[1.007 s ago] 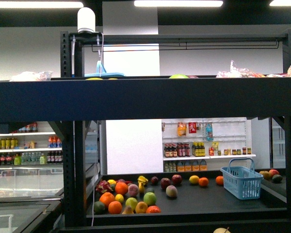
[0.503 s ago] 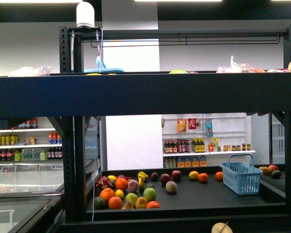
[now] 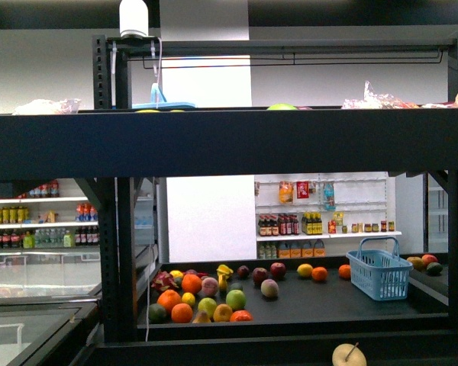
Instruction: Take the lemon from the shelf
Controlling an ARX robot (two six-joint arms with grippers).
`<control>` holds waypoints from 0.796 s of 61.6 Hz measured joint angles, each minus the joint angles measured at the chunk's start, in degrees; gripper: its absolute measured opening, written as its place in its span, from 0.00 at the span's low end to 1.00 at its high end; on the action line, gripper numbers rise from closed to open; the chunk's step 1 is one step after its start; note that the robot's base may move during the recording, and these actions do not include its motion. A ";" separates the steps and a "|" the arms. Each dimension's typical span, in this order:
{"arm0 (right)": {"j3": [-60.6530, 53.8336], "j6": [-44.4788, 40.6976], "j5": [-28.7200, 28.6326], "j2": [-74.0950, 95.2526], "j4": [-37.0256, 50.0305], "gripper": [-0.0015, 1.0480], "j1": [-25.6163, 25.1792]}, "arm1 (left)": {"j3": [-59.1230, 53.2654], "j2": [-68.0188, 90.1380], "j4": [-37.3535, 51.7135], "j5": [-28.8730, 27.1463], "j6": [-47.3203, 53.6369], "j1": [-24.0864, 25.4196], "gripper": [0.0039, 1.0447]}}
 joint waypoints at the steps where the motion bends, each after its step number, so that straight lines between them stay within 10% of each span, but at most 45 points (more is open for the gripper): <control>1: 0.00 0.00 0.00 0.00 0.00 0.98 0.00 | -0.22 -0.87 -0.35 0.09 0.90 -0.98 0.13; 49: 0.00 0.00 0.00 0.00 0.00 0.98 0.00 | -4.96 2.45 0.55 3.21 16.52 -41.53 0.13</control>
